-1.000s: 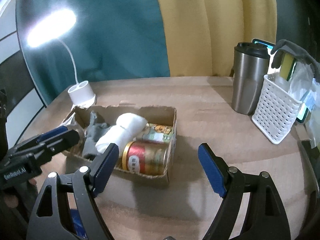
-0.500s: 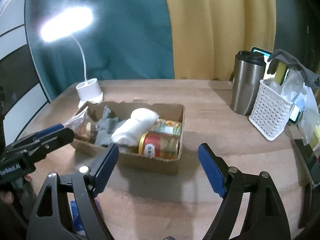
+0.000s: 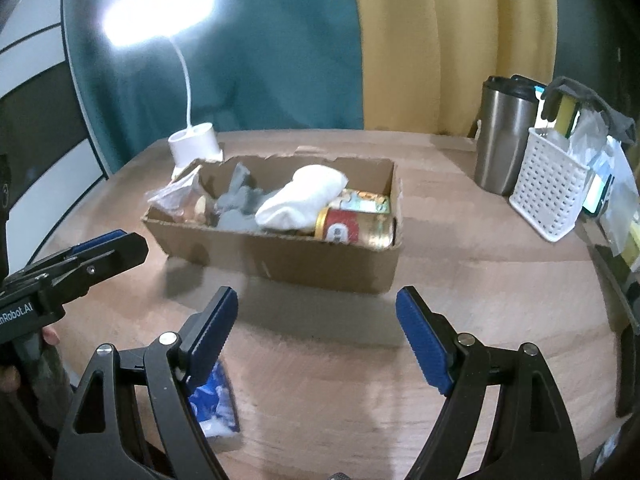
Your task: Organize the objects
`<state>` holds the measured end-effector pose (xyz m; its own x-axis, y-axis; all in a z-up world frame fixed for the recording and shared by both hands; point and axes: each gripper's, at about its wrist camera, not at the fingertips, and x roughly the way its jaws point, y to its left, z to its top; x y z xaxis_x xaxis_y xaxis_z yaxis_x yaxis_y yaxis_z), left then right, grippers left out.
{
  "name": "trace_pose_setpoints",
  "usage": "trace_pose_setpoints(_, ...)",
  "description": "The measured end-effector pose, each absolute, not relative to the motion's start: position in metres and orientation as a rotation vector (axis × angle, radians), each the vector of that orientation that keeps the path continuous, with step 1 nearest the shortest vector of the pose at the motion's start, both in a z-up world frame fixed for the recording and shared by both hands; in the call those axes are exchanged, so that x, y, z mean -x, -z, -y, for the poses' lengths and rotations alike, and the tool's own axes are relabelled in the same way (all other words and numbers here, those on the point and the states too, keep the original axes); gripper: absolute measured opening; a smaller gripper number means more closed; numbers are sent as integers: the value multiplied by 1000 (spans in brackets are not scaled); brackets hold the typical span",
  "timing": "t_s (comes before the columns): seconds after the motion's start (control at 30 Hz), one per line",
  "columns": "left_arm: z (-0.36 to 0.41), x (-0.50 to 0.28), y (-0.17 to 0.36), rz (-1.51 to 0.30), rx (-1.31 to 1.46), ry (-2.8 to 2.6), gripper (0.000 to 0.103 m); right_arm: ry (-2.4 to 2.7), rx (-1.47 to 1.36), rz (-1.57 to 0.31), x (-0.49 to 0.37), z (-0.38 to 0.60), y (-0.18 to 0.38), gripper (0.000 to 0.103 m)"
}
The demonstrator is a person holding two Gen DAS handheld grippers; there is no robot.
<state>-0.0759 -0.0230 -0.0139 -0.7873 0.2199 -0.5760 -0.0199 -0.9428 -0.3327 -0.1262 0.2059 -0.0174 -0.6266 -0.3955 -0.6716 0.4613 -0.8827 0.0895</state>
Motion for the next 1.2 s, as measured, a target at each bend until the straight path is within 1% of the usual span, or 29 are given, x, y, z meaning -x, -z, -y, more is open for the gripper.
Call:
trace_pose_setpoints(0.6,51,42,44,437,1116,-2863,68,2366,-1026,-201,100,-172,35,84)
trace_pose_setpoints(1.1,66,29,63,458,1209,-2882,68,2230,-1078,-300,82,-135,59,84)
trace_pose_setpoints(1.2,64,29,63,416,1204,-2915,68,2209,-1094,-317,81,-131,64,84)
